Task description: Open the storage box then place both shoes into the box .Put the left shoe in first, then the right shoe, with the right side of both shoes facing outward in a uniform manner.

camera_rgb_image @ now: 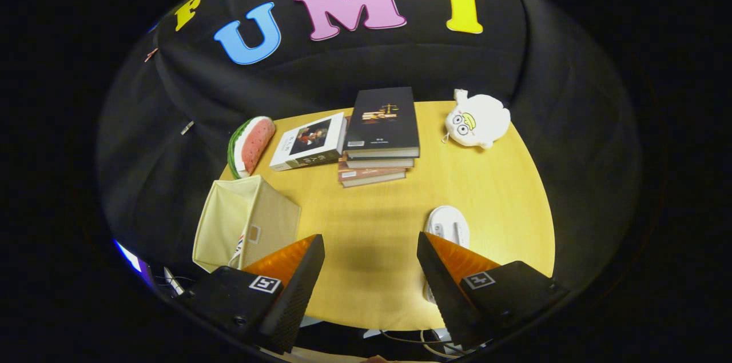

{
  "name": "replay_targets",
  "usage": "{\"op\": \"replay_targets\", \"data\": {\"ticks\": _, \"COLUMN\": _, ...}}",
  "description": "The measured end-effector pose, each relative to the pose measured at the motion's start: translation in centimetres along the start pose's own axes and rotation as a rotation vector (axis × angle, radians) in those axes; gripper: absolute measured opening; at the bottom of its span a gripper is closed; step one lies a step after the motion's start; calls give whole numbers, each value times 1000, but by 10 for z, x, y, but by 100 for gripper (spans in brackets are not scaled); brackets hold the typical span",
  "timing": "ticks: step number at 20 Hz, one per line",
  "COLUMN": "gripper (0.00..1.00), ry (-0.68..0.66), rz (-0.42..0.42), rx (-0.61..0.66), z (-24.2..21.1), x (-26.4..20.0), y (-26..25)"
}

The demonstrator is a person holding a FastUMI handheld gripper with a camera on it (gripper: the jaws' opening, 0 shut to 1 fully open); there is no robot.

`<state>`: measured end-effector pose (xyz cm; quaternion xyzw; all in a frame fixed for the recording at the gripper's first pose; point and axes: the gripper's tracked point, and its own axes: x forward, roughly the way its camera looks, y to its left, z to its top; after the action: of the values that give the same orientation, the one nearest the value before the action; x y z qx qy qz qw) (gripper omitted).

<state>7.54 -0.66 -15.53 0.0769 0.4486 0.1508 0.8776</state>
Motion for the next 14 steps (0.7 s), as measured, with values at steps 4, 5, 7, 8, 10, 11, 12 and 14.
{"op": "replay_targets", "data": {"ticks": 4, "gripper": 99, "ry": 36, "rz": -42, "rx": 28, "z": -18, "x": 10, "y": -63}}
{"op": "replay_targets", "data": {"ticks": 5, "gripper": 99, "ry": 58, "rz": -45, "rx": 38, "z": -25, "x": 14, "y": -75}}
{"op": "replay_targets", "data": {"ticks": 7, "gripper": 99, "ry": 86, "rz": -43, "rx": 38, "z": -37, "x": 19, "y": -94}}
{"op": "replay_targets", "data": {"ticks": 8, "gripper": 99, "ry": 95, "rz": -42, "rx": 23, "z": -44, "x": 22, "y": -103}}
{"op": "replay_targets", "data": {"ticks": 10, "gripper": 99, "ry": 129, "rz": -37, "rx": -18, "z": -62, "x": 30, "y": -118}}
{"op": "replay_targets", "data": {"ticks": 11, "gripper": 99, "ry": 144, "rz": -43, "rx": -35, "z": -72, "x": 35, "y": -125}}
{"op": "replay_targets", "data": {"ticks": 12, "gripper": 99, "ry": 159, "rz": -48, "rx": -48, "z": -80, "x": 39, "y": -131}}
{"op": "replay_targets", "data": {"ticks": 14, "gripper": 99, "ry": 193, "rz": -54, "rx": -65, "z": -97, "x": 47, "y": -138}}
